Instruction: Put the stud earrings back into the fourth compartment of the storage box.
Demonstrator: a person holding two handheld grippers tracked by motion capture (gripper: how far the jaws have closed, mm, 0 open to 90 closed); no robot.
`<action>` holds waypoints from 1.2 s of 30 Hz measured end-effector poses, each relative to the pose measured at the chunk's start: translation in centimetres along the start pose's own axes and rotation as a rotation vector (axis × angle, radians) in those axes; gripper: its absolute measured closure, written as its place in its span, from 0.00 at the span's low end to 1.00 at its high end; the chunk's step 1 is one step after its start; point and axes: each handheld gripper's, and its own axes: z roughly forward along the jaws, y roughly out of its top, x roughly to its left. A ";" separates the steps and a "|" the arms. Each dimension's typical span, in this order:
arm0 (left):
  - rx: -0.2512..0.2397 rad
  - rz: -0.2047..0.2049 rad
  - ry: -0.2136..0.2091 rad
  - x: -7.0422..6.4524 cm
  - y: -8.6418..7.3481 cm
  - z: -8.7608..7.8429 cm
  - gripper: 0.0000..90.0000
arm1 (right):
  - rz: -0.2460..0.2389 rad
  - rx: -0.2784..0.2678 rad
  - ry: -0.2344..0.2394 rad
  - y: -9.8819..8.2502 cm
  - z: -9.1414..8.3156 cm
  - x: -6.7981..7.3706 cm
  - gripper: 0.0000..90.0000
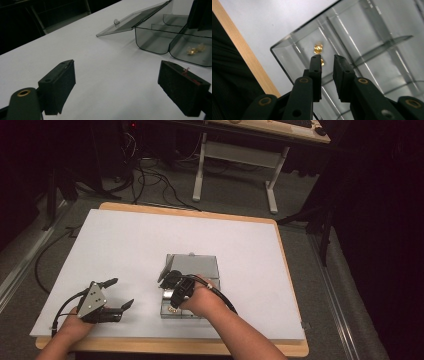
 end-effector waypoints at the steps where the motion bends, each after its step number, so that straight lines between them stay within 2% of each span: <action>1: 0.000 0.000 -0.001 0.0 0.0 0.0 0.17 | 0.006 -0.004 -0.003 -0.1 -0.1 -0.1 0.86; 6: -0.013 -0.001 0.007 -0.1 0.0 0.1 0.17 | 0.025 -0.007 -0.003 -0.8 -0.5 -0.6 0.82; 8: -0.016 -0.004 0.012 -0.1 -0.1 0.1 0.17 | 0.052 -0.024 -0.010 -1.5 -0.9 -1.2 0.77; 14: -0.004 0.000 0.006 -0.1 0.0 0.0 0.17 | 0.107 -0.032 -0.047 -3.5 -2.2 -2.6 0.70; 18: -0.005 0.002 0.011 -0.1 0.0 0.0 0.17 | 0.127 -0.042 -0.074 -4.9 -2.7 -3.4 0.66; 20: -0.005 0.003 0.011 -0.1 0.0 0.0 0.17 | 0.134 -0.042 -0.074 -5.3 -2.9 -3.6 0.65; 22: -0.002 0.007 0.012 -0.1 0.0 -0.1 0.17 | 0.154 -0.041 -0.106 -6.5 -3.2 -4.4 0.63; 23: -0.002 0.007 0.012 -0.1 0.0 -0.1 0.17 | 0.156 -0.050 -0.111 -6.9 -3.2 -4.7 0.62; 24: -0.004 0.006 0.014 -0.1 0.0 -0.1 0.17 | 0.181 -0.049 -0.110 -7.3 -3.3 -4.9 0.61; 27: -0.008 0.001 0.015 -0.1 0.0 -0.1 0.17 | 0.183 -0.058 -0.114 -7.9 -3.3 -5.4 0.60; 29: -0.009 -0.004 0.015 0.0 0.0 -0.1 0.17 | 0.232 -0.070 -0.118 -9.2 -3.3 -6.0 0.58; 34: -0.004 0.000 0.017 0.0 0.0 -0.1 0.17 | 0.264 -0.113 -0.128 -11.2 -3.4 -7.2 0.56; 36: -0.007 0.000 0.020 -0.1 0.0 -0.1 0.17 | 0.298 -0.125 -0.134 -12.2 -3.3 -7.6 0.53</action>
